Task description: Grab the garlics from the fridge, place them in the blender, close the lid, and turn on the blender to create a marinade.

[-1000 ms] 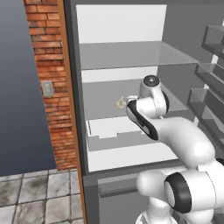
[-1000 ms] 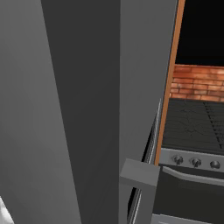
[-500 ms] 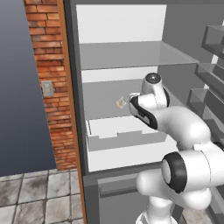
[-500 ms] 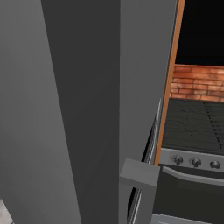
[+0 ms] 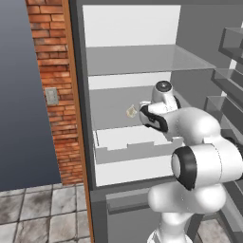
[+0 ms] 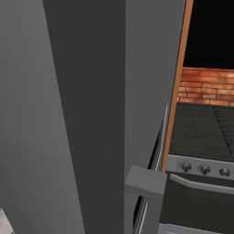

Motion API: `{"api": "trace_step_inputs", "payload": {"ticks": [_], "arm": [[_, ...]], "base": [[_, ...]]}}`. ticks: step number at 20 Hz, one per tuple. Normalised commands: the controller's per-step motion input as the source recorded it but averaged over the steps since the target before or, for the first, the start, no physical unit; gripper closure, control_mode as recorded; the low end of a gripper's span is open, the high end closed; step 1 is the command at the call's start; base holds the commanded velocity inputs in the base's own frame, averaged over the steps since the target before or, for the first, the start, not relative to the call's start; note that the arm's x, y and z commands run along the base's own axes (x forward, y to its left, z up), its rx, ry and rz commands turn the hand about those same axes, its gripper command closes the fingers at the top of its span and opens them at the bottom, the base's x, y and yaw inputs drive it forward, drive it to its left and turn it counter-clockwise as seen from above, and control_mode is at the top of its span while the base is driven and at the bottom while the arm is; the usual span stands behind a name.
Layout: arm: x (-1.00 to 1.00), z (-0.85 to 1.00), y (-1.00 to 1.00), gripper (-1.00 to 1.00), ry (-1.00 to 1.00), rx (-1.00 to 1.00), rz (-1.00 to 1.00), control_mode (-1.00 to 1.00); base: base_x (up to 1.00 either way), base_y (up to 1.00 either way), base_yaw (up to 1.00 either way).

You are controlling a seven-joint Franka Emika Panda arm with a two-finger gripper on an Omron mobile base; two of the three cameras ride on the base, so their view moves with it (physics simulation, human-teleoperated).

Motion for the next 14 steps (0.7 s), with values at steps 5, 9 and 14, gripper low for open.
{"api": "trace_step_inputs", "payload": {"ticks": [5, 9, 14], "arm": [[0.42, -0.19, -0.01, -1.0, 0.0, 0.0, 0.0, -1.0], [0.44, -0.21, -0.01, -1.0, 0.0, 0.0, 0.0, -1.0], [0.43, -0.27, -0.04, -1.0, 0.0, 0.0, 0.0, -1.0]], "base": [[0.0, 0.0, 0.0], [0.0, 0.0, 0.0], [0.0, 0.0, 0.0]]}}
